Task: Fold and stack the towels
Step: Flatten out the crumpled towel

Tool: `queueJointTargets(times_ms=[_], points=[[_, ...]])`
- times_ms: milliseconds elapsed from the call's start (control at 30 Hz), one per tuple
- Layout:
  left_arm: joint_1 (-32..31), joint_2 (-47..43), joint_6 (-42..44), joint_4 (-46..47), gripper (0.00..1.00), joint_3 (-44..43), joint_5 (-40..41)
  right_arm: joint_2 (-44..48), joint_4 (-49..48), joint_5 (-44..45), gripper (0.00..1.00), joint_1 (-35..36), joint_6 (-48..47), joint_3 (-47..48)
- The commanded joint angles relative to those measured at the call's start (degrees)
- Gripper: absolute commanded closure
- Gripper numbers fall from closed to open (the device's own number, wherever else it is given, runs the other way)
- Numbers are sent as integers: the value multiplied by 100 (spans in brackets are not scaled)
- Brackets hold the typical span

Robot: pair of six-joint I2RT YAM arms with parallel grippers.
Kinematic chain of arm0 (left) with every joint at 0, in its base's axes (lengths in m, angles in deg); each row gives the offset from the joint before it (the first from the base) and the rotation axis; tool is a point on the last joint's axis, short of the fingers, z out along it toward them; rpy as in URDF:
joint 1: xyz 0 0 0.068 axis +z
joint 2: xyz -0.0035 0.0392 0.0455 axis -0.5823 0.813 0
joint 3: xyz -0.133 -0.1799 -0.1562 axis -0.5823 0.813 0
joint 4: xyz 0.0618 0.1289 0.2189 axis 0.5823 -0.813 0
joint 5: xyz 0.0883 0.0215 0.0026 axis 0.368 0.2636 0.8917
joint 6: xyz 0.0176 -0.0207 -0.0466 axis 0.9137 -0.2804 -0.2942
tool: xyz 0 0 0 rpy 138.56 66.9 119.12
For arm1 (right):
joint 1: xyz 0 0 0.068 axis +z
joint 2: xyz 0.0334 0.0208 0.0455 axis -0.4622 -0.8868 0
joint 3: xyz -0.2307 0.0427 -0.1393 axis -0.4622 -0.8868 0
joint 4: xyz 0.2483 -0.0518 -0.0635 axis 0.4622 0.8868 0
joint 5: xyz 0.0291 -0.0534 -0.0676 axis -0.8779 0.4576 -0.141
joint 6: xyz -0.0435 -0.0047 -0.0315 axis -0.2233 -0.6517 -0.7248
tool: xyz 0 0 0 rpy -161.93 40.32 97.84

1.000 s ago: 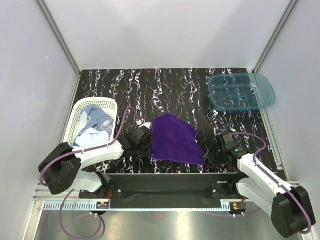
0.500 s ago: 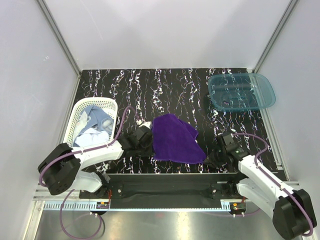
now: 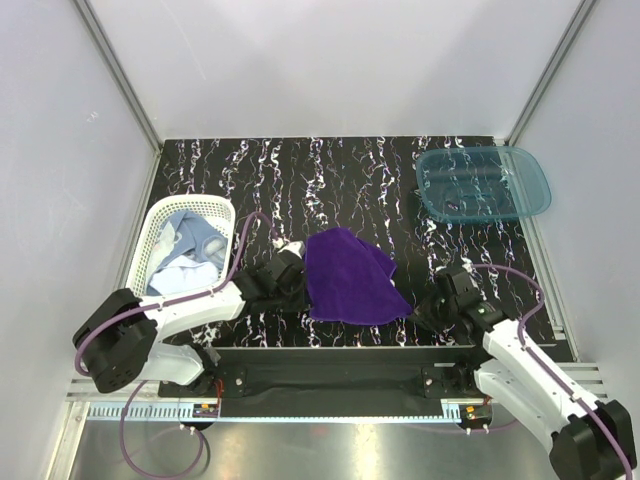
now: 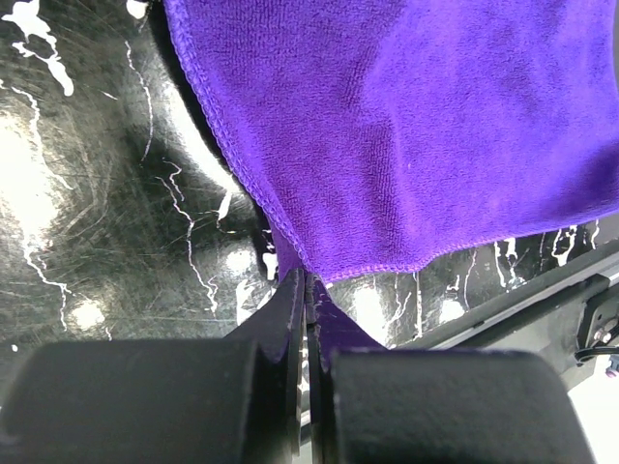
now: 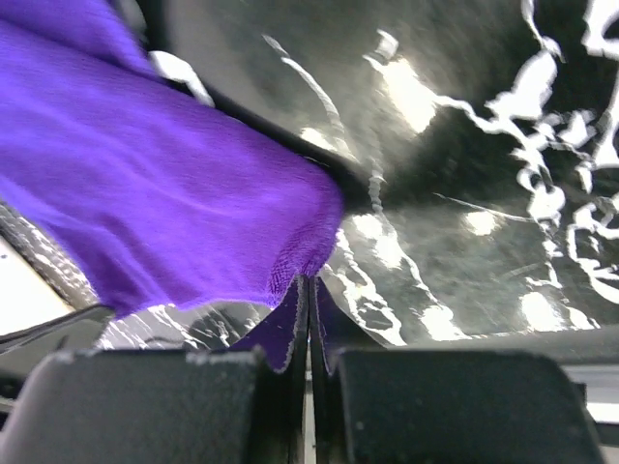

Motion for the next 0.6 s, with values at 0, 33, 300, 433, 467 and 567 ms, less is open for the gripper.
queueJointTargets(times_ms=[0, 33, 300, 433, 467, 567], points=[[99, -41, 61, 152, 100, -48, 155, -93, -297, 529, 100, 55, -245, 451], [144, -6, 71, 170, 100, -57, 120, -424, -359, 557, 100, 47, -333, 573], [285, 3, 88, 188, 100, -57, -73, -1737, -826, 444, 100, 55, -1151, 821], [285, -14, 80, 231, 100, -14, -152, -1370, -650, 190, 81, 55, -889, 690], [293, -14, 79, 240, 100, -5, -161, -1273, -641, 136, 75, 55, -827, 654], [293, 29, 62, 275, 100, -22, -196, -1008, -658, -136, 68, 64, -537, 470]])
